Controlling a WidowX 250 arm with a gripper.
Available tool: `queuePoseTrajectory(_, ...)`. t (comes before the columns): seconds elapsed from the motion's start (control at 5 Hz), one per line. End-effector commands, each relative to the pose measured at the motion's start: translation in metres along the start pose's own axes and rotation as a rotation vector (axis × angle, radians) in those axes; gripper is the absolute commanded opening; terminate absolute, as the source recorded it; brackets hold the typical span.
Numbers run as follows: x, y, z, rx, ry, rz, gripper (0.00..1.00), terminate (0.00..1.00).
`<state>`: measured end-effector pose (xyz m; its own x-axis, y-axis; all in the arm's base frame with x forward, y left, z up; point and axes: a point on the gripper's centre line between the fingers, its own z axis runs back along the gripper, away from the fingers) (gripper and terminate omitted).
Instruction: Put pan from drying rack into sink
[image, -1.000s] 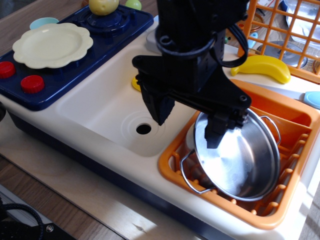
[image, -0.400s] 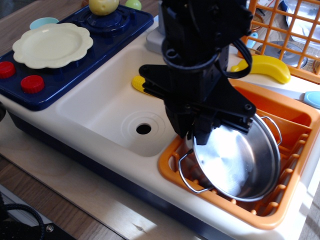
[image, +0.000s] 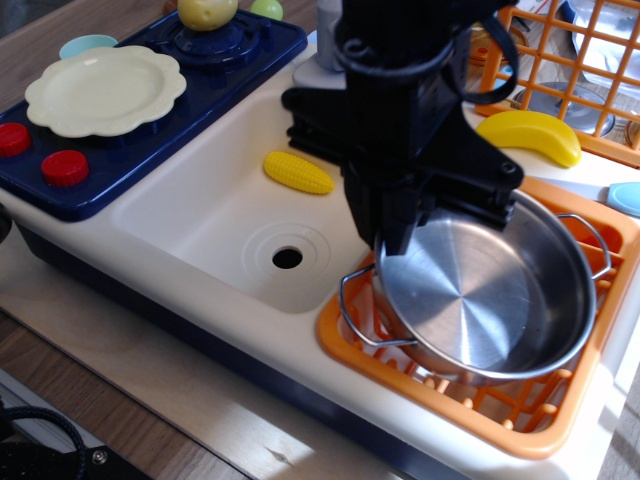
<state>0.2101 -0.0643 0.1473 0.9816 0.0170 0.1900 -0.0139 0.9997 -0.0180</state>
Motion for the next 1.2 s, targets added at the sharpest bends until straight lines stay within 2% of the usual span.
queuePoseTrajectory(0.0, 0.019, 0.025, 0.038, 0.035, 0.013, -0.048, 0.0, 0.0)
queuePoseTrajectory(0.2, 0.015, 0.053, 0.044, 0.117, -0.007, -0.13, 0.0, 0.0)
queuePoseTrajectory(0.4, 0.011, 0.084, 0.039, 0.129, -0.041, -0.141, 0.0, 0.0)
queuePoseTrajectory(0.8, 0.006, 0.142, 0.014, 0.165, -0.119, -0.198, 0.0, 0.0)
queuePoseTrajectory(1.0, 0.014, 0.154, 0.008, 0.122, -0.12, -0.23, 1.0, 0.0)
